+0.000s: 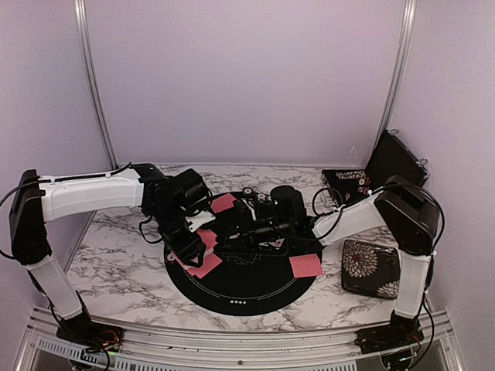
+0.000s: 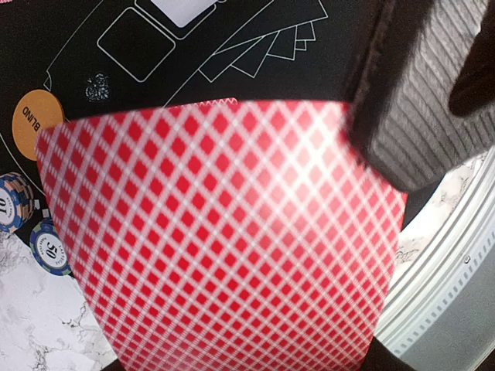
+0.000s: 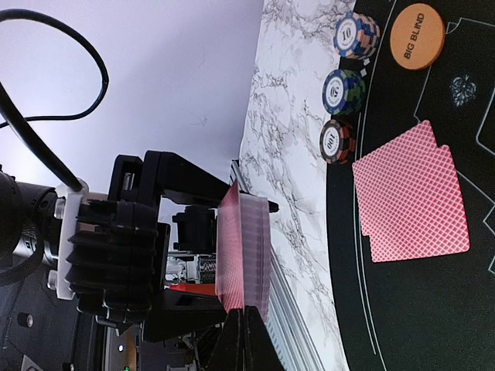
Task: Distribute texas hold em gaming equipment
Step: Pick up the poker card from the face-down deck piles, then place the poker card in the community card area.
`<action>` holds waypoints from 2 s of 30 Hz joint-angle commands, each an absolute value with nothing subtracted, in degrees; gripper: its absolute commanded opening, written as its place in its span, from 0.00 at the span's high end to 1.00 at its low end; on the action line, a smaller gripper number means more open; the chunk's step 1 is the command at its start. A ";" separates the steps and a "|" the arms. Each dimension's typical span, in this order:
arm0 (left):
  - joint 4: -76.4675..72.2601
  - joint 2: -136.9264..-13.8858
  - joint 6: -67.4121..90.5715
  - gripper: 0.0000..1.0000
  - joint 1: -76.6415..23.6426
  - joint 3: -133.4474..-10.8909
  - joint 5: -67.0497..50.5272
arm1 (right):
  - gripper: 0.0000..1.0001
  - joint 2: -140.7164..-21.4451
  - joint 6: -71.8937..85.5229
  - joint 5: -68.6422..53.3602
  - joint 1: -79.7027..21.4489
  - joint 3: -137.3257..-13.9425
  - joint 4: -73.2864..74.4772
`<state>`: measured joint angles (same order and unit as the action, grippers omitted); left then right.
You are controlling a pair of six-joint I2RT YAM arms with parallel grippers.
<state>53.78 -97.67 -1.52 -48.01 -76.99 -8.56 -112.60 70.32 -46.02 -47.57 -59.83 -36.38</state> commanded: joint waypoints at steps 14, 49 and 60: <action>53.07 -95.07 -1.66 0.45 -47.92 -76.47 -9.14 | 1.00 -108.61 68.82 -50.41 -42.64 -57.77 -37.68; 53.04 -94.68 -1.73 0.45 -47.85 -76.51 -9.14 | 1.00 -123.65 26.37 -59.64 -31.99 -84.44 8.41; 52.95 -94.53 -1.60 0.45 -47.84 -76.25 -9.16 | 1.00 -131.27 20.43 -58.08 -31.99 -93.40 17.39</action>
